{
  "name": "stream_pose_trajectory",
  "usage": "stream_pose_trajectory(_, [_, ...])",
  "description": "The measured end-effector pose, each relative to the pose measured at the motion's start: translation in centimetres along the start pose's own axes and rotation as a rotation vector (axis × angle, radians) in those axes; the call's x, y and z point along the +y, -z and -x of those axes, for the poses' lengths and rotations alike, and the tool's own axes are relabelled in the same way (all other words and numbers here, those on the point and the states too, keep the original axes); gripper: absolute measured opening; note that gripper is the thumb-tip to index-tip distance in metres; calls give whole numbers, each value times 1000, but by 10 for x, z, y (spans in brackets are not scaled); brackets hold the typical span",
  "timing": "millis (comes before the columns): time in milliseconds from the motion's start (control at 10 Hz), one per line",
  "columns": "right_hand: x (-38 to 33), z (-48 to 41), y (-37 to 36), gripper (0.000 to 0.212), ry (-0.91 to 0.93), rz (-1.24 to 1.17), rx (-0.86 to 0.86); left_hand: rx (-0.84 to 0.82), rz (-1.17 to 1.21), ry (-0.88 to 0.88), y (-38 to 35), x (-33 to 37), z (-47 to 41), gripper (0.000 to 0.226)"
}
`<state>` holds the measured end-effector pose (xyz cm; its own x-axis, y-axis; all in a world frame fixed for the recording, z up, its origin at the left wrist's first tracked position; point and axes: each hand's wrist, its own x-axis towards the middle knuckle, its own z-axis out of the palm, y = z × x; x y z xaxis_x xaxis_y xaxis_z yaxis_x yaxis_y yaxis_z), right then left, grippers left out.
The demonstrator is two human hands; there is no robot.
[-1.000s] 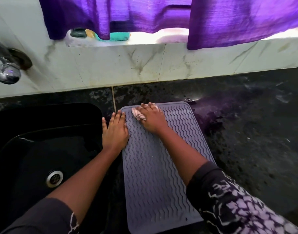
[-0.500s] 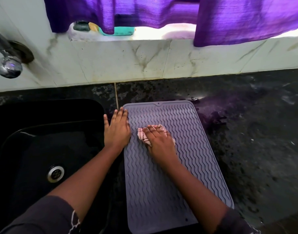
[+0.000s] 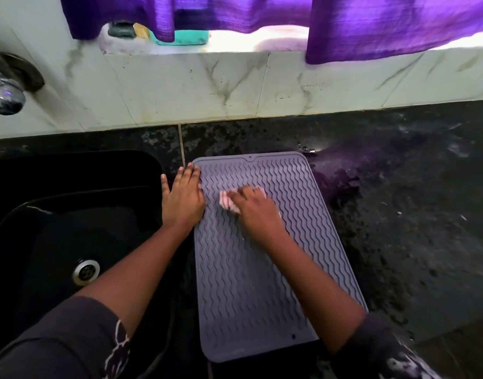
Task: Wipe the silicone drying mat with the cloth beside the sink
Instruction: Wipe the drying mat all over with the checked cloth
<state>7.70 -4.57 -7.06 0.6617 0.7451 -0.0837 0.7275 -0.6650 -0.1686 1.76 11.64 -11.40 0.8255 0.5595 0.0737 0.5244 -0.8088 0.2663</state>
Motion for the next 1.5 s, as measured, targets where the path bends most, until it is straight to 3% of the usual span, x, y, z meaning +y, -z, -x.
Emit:
stream_pose_trajectory(100, [-1,55,-4,56,70,6,-54,4,1,5,0,-1,-1,52])
stream_pose_trajectory(200, [6,53,10,52,99,-38,-105,4,-4,-3,0,0,-1,52])
stream_pose_trajectory(400, [1,2,1,53,-44,-156,-25,10,7,-5,0,-1,-1,51])
stream_pose_trajectory(700, [-3,110,12,52,82,-154,-225,10,-3,-3,0,0,-1,51])
stream_pose_trajectory(800, [-7,88,23,49,-7,-318,-122,3,12,-3,1,0,-1,51])
stream_pose_trajectory(900, [-4,43,10,49,-119,-274,43,8,10,-2,1,1,0,51])
stream_pose_trajectory(1000, [2,26,0,48,-158,-157,44,15,7,-3,1,1,0,51])
stream_pose_trajectory(1200, [10,63,14,47,-30,-119,-119,17,3,-2,2,1,0,51])
stream_pose_trajectory(1300, [8,51,27,47,-90,-310,-116,8,1,-4,1,1,0,51])
stream_pose_trajectory(1400, [-3,32,12,51,-114,-216,-4,14,-1,-4,0,1,0,51])
stream_pose_trajectory(1500, [-3,28,-8,52,-119,-101,-43,22,-1,-11,0,1,0,51])
